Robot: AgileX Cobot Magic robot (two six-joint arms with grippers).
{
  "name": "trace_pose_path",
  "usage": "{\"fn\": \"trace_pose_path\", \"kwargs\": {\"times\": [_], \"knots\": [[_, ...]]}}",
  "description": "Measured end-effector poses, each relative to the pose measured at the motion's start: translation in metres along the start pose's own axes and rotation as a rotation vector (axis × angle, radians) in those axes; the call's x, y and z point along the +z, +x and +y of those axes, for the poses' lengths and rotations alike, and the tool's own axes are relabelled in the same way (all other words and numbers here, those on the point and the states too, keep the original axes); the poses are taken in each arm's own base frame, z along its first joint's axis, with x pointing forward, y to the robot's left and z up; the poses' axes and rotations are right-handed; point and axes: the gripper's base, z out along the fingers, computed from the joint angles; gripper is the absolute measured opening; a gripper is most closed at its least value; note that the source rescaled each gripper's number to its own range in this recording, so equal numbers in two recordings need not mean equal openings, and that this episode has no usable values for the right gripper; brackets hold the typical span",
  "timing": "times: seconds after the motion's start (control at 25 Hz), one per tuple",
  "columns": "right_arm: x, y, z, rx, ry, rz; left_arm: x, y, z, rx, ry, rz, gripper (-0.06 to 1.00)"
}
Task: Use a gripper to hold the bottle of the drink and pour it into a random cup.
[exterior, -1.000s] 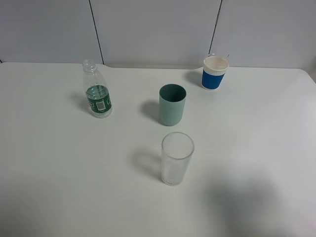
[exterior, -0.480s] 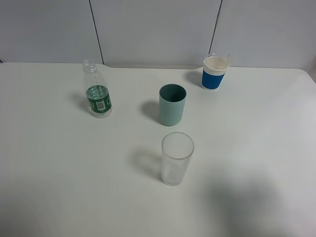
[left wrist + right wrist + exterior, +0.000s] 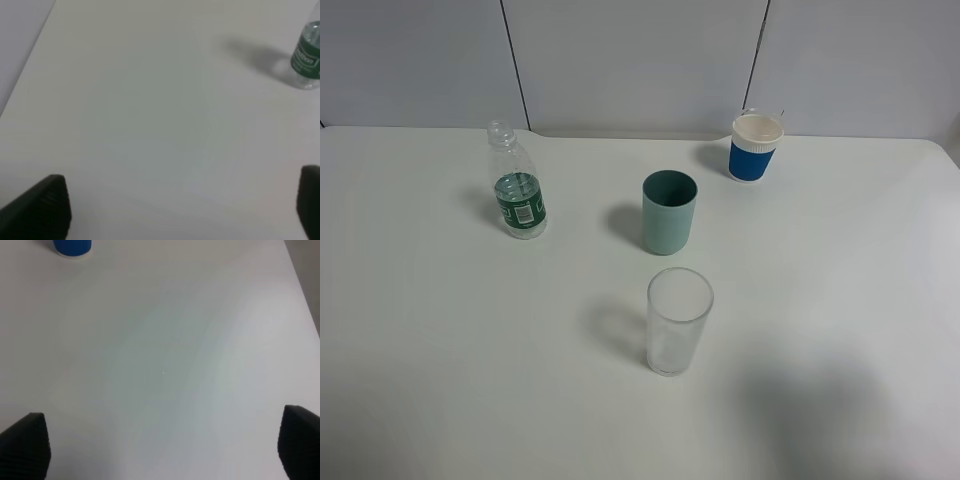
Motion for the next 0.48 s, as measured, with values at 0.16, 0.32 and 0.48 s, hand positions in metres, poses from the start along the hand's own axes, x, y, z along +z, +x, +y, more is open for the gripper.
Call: {"fn": "trace_pose_path", "kwargs": {"times": [0.16, 0.32, 0.48], "knots": [[0.0000, 0.0000, 0.0000, 0.000, 0.000, 0.000, 0.0000, 0.0000, 0.0000, 0.000, 0.000, 0.000, 0.94], [0.0000, 0.0000, 0.0000, 0.000, 0.000, 0.000, 0.0000, 0.0000, 0.0000, 0.000, 0.000, 0.000, 0.94], [0.0000, 0.0000, 0.0000, 0.000, 0.000, 0.000, 0.0000, 0.0000, 0.0000, 0.000, 0.000, 0.000, 0.94]]}}
